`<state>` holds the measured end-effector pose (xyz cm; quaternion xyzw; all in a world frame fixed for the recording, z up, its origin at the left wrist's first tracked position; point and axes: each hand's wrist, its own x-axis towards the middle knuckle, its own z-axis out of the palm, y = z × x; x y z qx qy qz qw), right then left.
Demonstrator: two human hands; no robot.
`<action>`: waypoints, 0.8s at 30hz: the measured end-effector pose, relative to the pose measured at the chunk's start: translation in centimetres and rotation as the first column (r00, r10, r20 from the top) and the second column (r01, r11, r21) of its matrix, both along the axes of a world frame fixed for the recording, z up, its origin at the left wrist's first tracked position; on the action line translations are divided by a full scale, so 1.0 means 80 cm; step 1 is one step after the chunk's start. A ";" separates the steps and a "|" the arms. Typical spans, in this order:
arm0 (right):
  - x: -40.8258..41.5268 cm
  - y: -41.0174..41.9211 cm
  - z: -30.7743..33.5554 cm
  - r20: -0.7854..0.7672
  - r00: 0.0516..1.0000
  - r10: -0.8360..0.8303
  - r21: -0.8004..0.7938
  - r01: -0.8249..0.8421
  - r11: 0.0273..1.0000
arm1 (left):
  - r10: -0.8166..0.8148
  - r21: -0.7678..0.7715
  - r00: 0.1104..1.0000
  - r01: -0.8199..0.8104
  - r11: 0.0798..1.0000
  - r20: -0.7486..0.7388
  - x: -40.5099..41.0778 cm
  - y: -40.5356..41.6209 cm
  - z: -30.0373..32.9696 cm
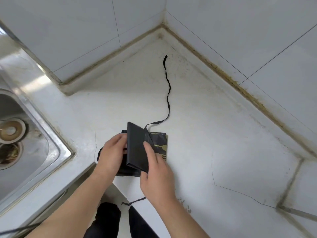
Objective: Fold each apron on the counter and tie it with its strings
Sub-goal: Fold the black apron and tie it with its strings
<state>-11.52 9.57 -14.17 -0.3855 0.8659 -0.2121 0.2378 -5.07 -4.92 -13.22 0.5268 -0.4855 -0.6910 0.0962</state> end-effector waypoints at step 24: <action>-0.028 0.018 -0.033 -0.121 0.979 0.167 0.257 -0.131 0.957 | -0.468 -0.498 0.473 0.864 0.080 0.746 0.056 0.012 -0.080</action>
